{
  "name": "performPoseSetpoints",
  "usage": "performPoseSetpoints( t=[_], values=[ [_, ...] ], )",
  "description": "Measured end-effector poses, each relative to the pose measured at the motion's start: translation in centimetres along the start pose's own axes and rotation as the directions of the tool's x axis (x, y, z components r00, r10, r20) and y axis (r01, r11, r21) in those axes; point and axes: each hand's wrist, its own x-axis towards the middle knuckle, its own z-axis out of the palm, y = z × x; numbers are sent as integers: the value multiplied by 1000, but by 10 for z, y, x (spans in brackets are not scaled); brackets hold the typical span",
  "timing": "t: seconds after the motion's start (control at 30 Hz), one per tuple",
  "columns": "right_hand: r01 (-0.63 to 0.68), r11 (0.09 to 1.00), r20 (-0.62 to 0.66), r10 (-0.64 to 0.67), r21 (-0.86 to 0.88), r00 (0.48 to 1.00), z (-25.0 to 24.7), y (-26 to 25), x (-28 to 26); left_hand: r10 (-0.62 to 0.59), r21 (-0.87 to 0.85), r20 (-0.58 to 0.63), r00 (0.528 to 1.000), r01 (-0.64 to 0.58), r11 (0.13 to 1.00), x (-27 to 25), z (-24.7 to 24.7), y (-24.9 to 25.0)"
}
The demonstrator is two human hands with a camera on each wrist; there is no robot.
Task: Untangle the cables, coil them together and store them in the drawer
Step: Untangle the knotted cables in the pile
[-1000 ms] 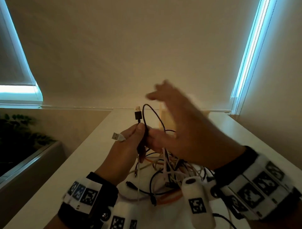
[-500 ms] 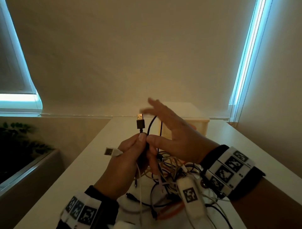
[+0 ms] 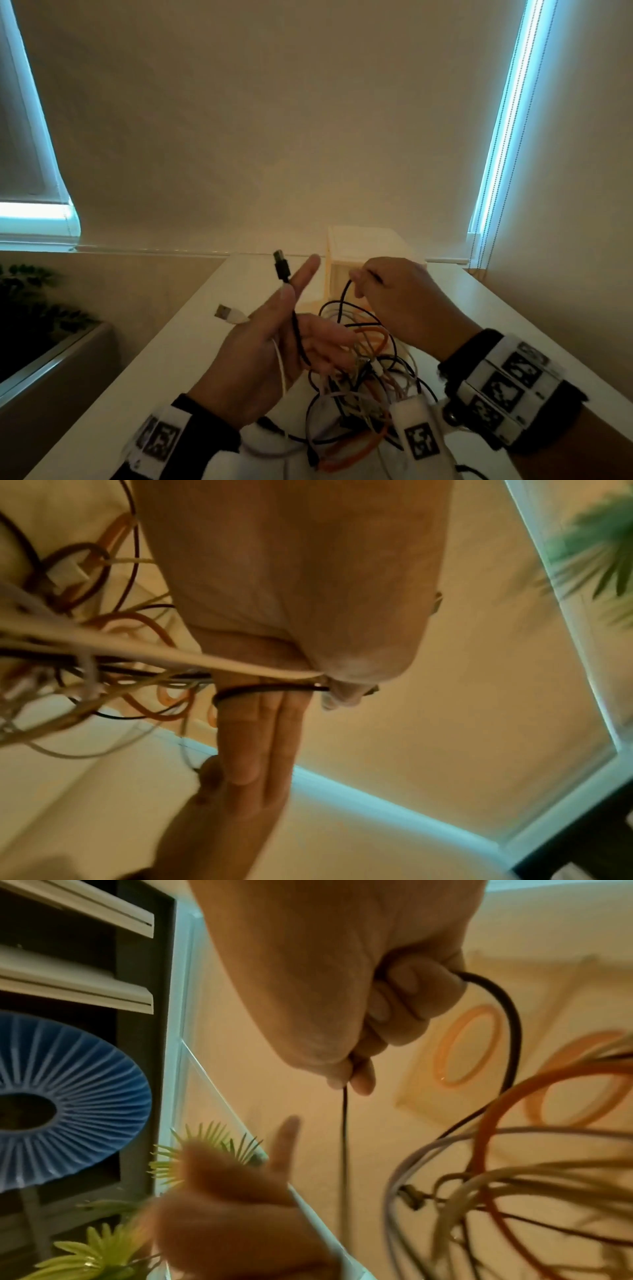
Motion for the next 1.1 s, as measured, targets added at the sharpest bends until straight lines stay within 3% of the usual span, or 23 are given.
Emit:
performPoseSetpoints(
  t=[0.07,0.17,0.27,0.33,0.47,0.53,0.63,0.8,0.97,1.1],
  values=[
    [41,999,-40,-40,19,998,4,-18,-1,-64,123,-40,997,68,990,2,8,-7],
    [145,982,11,-148,118,989,9,-49,-13,-31,119,-111,993,45,992,3,14,-10],
    [347,934,208,-358,87,910,14,-65,-33,33,-75,-223,974,-51,996,4,8,1],
    [419,908,296,-403,11,866,20,-58,-43,33,-261,-259,965,-103,960,5,3,11],
    [333,943,296,-318,-1,901,32,-20,-54,58,-426,-320,946,-198,883,7,-9,16],
    [301,952,194,-287,-50,938,33,0,-54,48,-429,-321,946,-190,883,10,-11,10],
    [293,955,80,-289,-52,954,32,13,-54,41,-412,-278,960,-158,897,11,-14,3],
    [298,946,228,-319,125,920,38,20,-50,51,-430,-219,974,-143,892,12,-25,1],
    [260,962,127,-269,79,955,33,47,-47,65,-507,-41,997,-77,858,14,-40,-7],
    [276,961,-3,-276,15,961,25,60,-42,135,-581,114,984,-45,813,12,-50,5]
  ],
)
